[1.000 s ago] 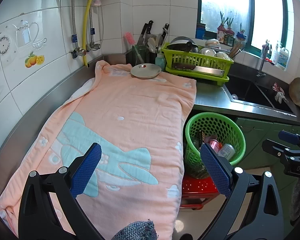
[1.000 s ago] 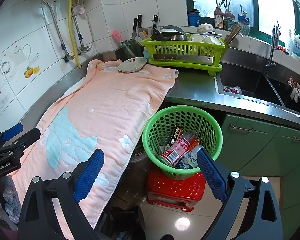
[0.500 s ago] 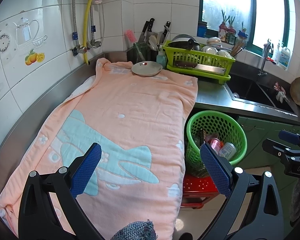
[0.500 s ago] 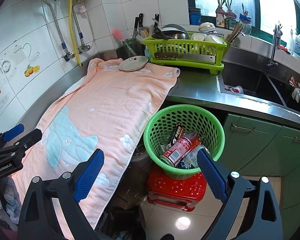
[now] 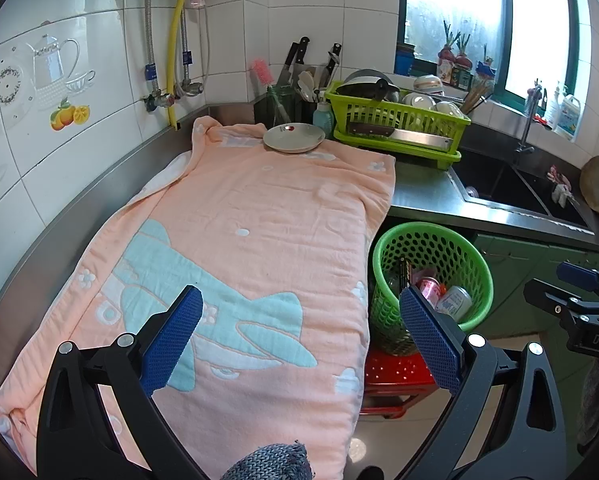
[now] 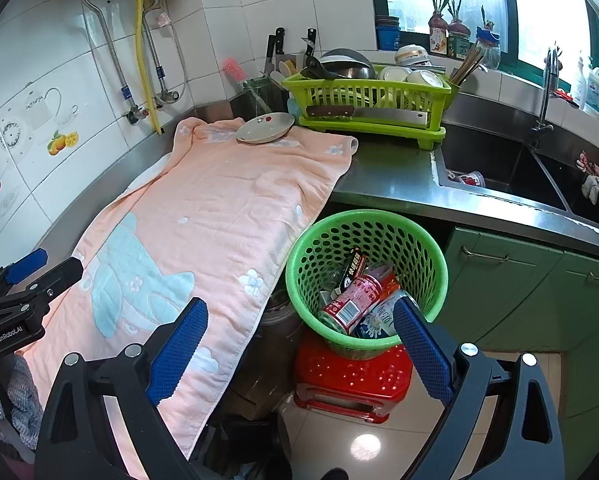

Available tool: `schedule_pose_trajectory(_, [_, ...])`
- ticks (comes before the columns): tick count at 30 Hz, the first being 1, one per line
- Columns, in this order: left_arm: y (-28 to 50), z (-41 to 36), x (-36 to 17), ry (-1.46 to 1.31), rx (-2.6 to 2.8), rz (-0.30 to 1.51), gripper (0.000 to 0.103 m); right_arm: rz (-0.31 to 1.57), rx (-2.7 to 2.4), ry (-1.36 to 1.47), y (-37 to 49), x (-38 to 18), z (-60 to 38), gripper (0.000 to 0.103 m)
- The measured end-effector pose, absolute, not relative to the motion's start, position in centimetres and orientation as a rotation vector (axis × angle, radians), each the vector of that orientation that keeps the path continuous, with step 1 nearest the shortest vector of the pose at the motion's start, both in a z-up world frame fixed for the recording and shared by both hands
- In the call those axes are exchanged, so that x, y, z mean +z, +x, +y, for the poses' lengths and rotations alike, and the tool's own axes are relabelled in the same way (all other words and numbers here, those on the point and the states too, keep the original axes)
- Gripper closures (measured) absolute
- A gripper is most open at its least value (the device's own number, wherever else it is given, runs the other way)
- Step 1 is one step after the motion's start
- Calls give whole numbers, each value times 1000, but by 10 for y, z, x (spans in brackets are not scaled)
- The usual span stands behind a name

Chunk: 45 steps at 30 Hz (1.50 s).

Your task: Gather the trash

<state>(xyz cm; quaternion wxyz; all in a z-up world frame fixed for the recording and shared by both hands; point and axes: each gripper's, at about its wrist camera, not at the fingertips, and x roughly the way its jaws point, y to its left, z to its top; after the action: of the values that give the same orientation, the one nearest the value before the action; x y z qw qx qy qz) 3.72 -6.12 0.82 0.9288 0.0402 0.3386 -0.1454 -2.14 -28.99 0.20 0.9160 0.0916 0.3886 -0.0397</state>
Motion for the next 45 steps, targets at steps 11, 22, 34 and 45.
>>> schedule_pose_trajectory(11, [35,-62,13,77,-285,684,6,798,-88,186,-22,2,-291,12])
schedule_pose_trajectory(22, [33,-65,13,83,-282,682,6,799,-84,186,-21,0,-292,12])
schedule_pose_trajectory(34, [34,-65,14,83,-265,675,7,799,-81,183,-20,-1,-289,12])
schedule_pose_trajectory(45, [36,-64,14,80,-262,678,7,799,-80,185,-19,-2,-288,12])
